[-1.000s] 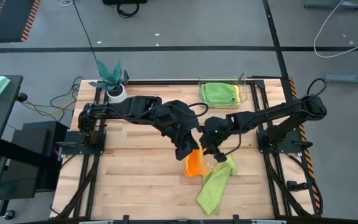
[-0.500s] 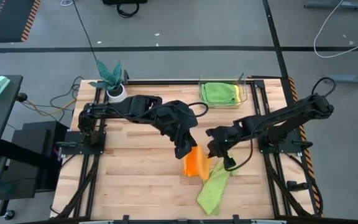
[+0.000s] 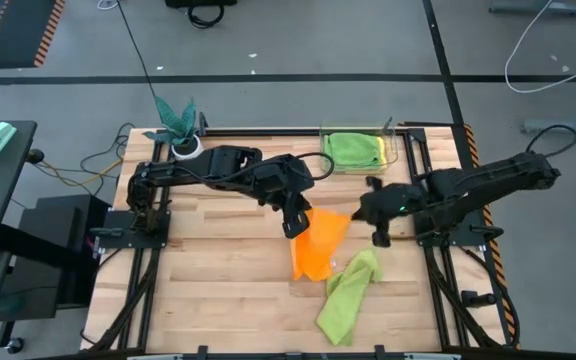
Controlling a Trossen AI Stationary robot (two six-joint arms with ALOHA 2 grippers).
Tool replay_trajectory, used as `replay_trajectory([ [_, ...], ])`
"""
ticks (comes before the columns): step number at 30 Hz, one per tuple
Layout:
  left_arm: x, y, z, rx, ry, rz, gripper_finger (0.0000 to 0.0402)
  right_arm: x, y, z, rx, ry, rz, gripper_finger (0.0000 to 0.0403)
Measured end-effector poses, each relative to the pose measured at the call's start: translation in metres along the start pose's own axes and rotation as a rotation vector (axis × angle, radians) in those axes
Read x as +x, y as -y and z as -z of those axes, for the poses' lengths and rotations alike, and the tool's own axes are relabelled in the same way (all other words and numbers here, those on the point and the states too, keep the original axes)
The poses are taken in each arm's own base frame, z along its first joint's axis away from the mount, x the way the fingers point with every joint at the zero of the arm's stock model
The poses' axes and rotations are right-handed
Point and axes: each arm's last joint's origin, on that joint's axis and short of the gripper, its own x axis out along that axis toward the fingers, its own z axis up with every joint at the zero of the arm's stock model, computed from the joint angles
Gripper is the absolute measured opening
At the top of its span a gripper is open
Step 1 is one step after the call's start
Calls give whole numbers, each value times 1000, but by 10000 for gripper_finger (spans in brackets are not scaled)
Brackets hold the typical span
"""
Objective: Fold microfiber towels
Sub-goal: Fold the orange towel
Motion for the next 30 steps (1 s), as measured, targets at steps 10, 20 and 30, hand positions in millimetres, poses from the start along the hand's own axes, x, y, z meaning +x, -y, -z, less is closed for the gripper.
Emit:
replay_trajectory([
  [10, -1, -32, 4, 50, -86, -251, 5, -59, 26, 7, 139, 49, 212, 0],
  [20, -3, -52, -2, 10, -72, -339, 5, -101, 46, -32, 102, 35, 329, 0],
  [30, -47, -54, -2, -5, 70, -475, 5, -113, 50, -71, 9, -157, 293, 0],
])
